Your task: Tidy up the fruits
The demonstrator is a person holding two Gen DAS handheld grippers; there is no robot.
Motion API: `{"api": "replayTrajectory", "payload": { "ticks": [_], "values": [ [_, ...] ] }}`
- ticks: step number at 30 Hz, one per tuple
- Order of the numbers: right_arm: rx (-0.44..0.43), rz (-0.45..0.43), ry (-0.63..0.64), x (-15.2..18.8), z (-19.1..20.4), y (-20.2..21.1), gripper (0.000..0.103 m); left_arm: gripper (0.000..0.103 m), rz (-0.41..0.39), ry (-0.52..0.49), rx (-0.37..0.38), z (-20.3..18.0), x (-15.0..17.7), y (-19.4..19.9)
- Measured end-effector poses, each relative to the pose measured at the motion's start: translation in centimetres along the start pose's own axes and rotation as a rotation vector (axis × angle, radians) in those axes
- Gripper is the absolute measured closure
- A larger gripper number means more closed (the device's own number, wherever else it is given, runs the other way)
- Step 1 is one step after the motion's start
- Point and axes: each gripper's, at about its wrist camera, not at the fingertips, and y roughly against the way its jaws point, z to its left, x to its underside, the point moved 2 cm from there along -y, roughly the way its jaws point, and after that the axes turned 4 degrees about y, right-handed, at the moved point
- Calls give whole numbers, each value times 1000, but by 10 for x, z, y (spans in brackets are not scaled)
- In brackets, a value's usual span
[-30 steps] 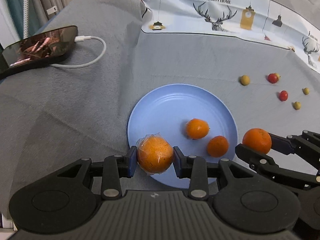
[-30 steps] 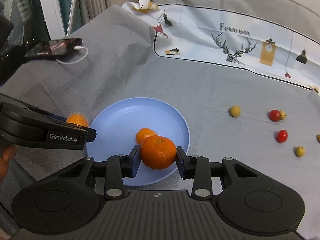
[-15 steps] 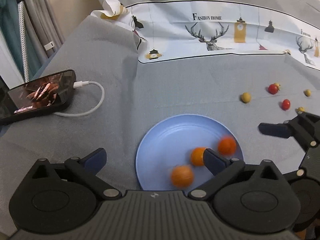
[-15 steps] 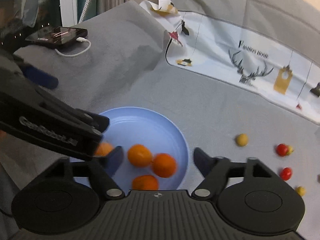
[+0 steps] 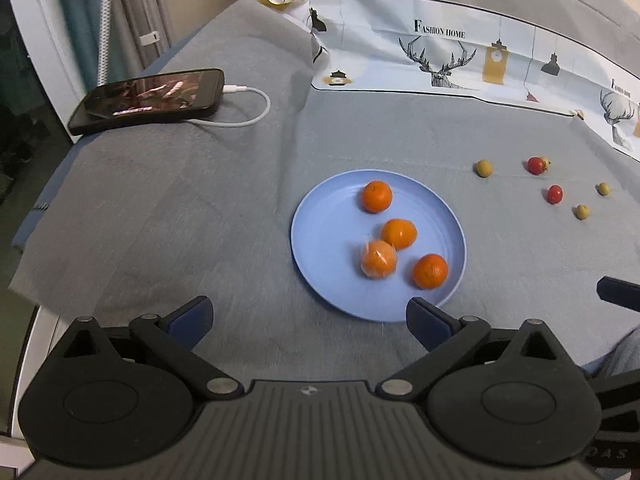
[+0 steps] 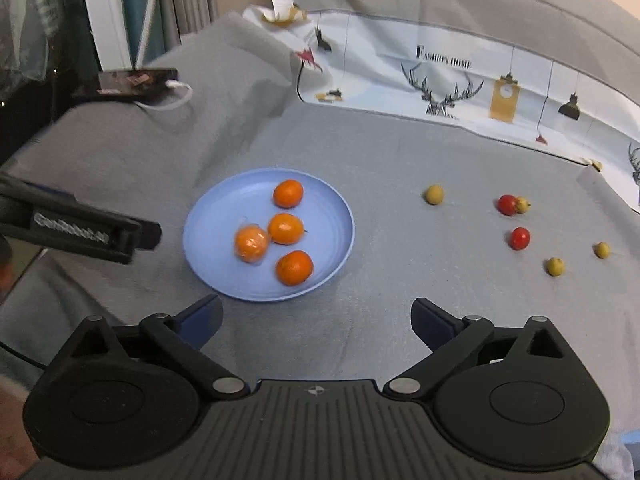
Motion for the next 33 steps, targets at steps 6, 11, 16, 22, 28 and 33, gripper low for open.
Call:
{"api": "replayTrajectory", "payload": {
  "ticks": [6, 11, 16, 22, 28, 33],
  "values": [
    [22, -71, 20, 7, 7, 34, 1, 0, -42, -35, -8, -11, 19, 27],
    [45, -120, -6, 15, 4, 58, 1, 0, -54, -49, 10, -22, 32, 45],
    [64, -166, -22, 22, 0, 79, 1, 0, -108, -64, 13, -29, 38, 66],
    [75, -198, -35, 30, -3, 94, 1, 0, -151, -87, 13, -38, 39, 82],
    [83, -209, -37, 33, -6, 98, 1, 0, -162, -98, 9, -44, 39, 85],
    [68, -198, -58, 32, -7, 92, 1, 0, -156, -110, -6, -42, 39, 80]
  ]
}}
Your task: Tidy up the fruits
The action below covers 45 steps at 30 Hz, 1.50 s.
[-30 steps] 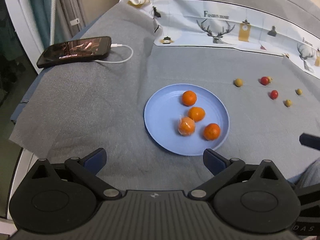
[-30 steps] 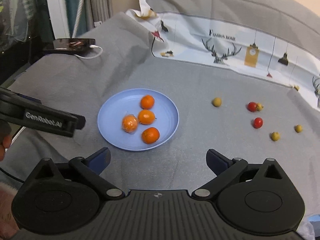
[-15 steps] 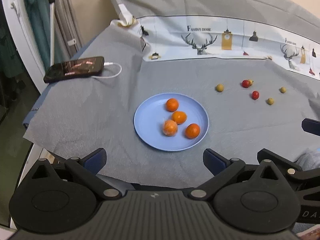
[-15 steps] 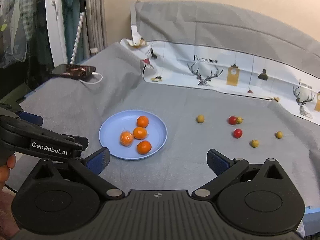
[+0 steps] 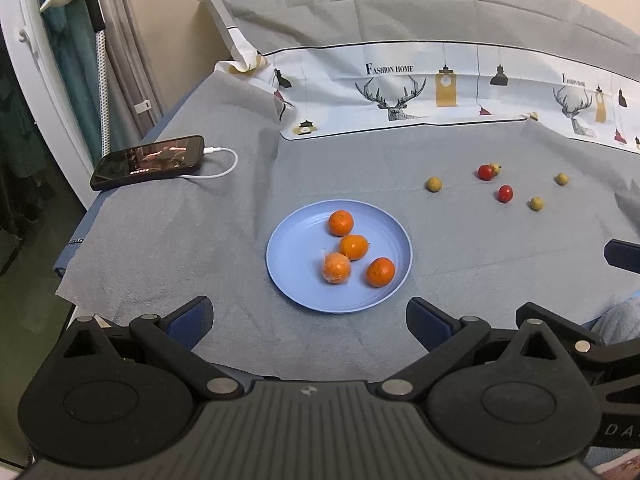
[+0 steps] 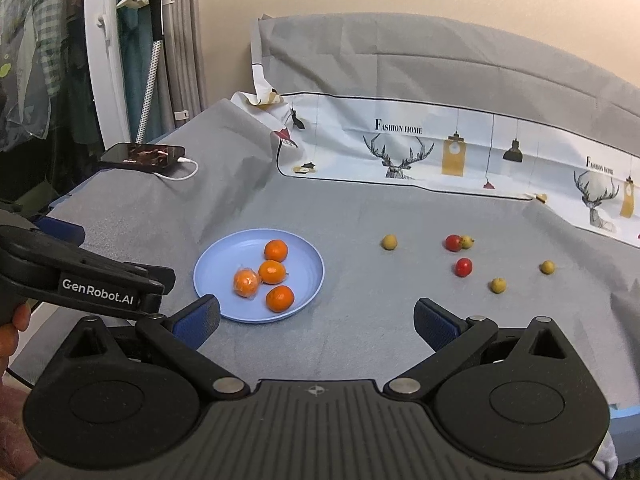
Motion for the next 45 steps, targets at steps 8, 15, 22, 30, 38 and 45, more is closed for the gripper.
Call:
{"api": "replayTrajectory", "payload": {
  "ticks": [8, 15, 22, 30, 38, 45],
  "values": [
    [-25, 35, 11, 0, 5, -12, 1, 0, 26, 10, -14, 7, 2, -8],
    [-19, 53, -4, 2, 3, -15, 1, 0, 33, 0, -12, 6, 1, -12],
    [-21, 58, -4, 2, 3, -18, 1, 0, 37, 3, -12, 6, 1, -13],
    [-20, 65, -11, 3, 3, -19, 1, 0, 46, -4, -15, 5, 1, -14],
    [-18, 66, -21, 4, 1, -20, 1, 0, 57, -9, -22, 2, 2, -17],
    [-10, 72, -49, 6, -5, -24, 1, 0, 73, -24, -12, -3, -1, -23]
  ]
}}
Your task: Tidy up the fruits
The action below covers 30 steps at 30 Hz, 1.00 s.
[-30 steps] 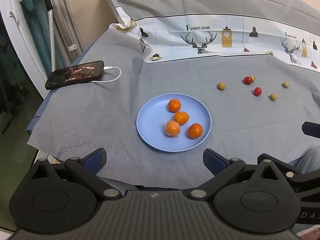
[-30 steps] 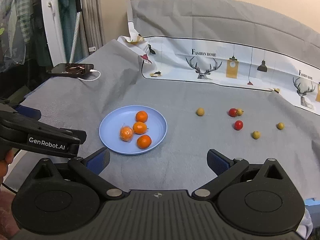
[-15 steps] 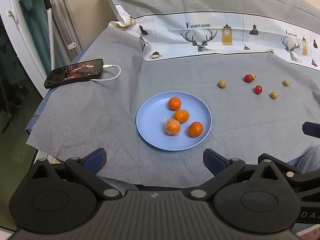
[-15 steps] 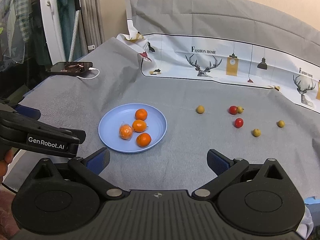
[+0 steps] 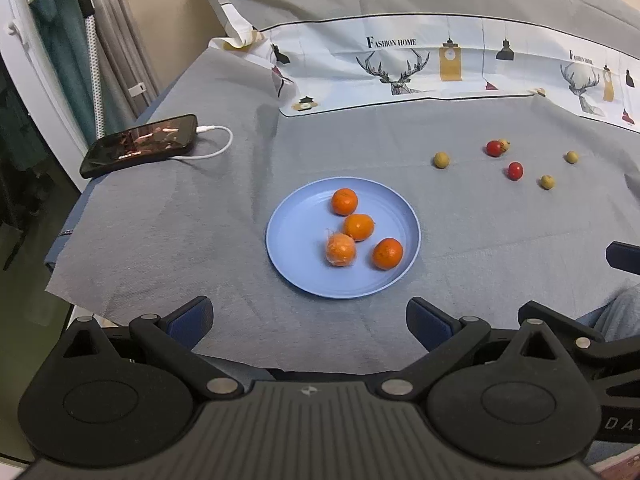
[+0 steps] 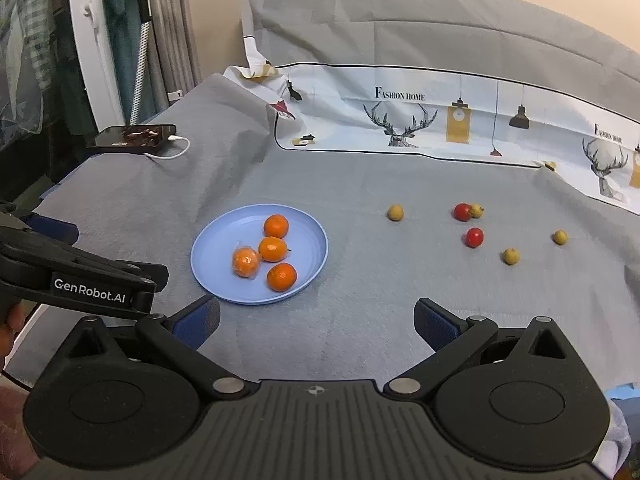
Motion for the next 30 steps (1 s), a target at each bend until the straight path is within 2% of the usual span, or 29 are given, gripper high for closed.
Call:
{"api": "replayTrajectory", "payload": {
  "ticks": [20, 25, 30],
  "values": [
    [19, 69, -192, 18, -54, -30, 1, 0, 99, -91, 4, -49, -20, -43],
    [62, 74, -245, 22, -80, -39, 1, 0, 131, -107, 11, -66, -27, -57],
    [115, 78, -304, 25, -111, -49, 1, 0, 130, -133, 22, -88, -40, -69]
  ]
}}
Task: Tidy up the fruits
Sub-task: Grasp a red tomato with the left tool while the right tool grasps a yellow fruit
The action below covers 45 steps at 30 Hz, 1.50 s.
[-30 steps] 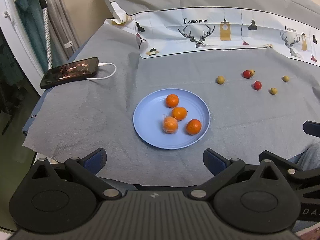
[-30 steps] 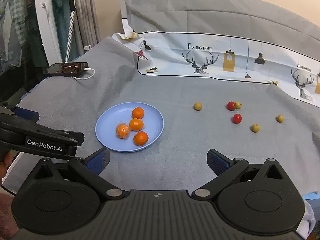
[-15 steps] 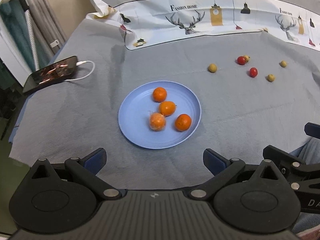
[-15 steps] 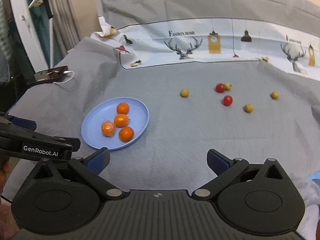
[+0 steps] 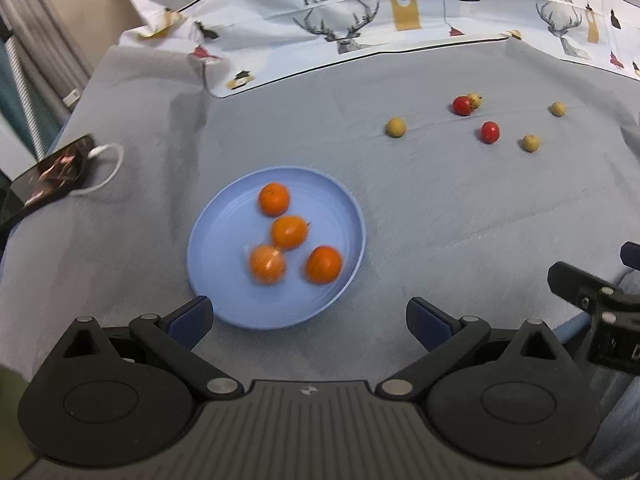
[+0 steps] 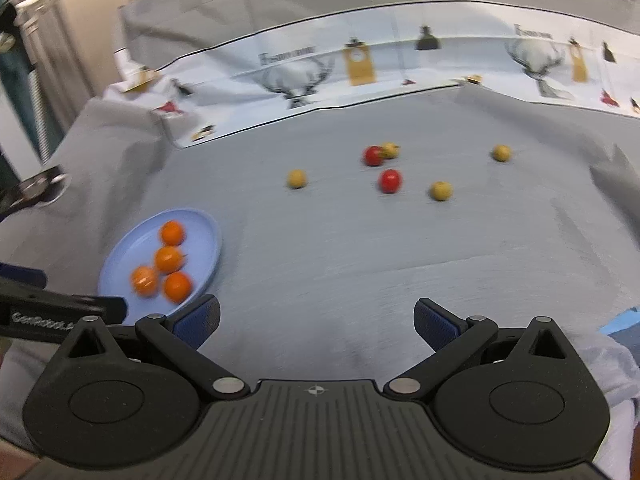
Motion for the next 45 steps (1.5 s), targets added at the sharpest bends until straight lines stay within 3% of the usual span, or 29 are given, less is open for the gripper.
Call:
{"api": "replayTrajectory", "payload": {
  "ticks": [19, 29, 34, 38, 43, 45],
  "values": [
    [227, -44, -98, -22, -99, -64, 1, 0, 94, 0, 103, -65, -75, -73],
    [358, -82, -120, -42, -155, -129, 1, 0, 136, 21, 170, -114, -133, -138],
    [405, -108, -106, -67, -188, -164, 1, 0, 95, -5, 197, -148, -170, -166],
    [415, -102, -93, -90, -217, -198, 1, 0, 60, -66, 212, -175, -204, -194],
    [361, -18, -69, -114, -239, -246, 1, 0, 141, -137, 238, -197, -227, -240],
    [389, -45, -56, -120, -240, -255, 1, 0, 158, -128, 238, -198, -232, -252]
  ]
}}
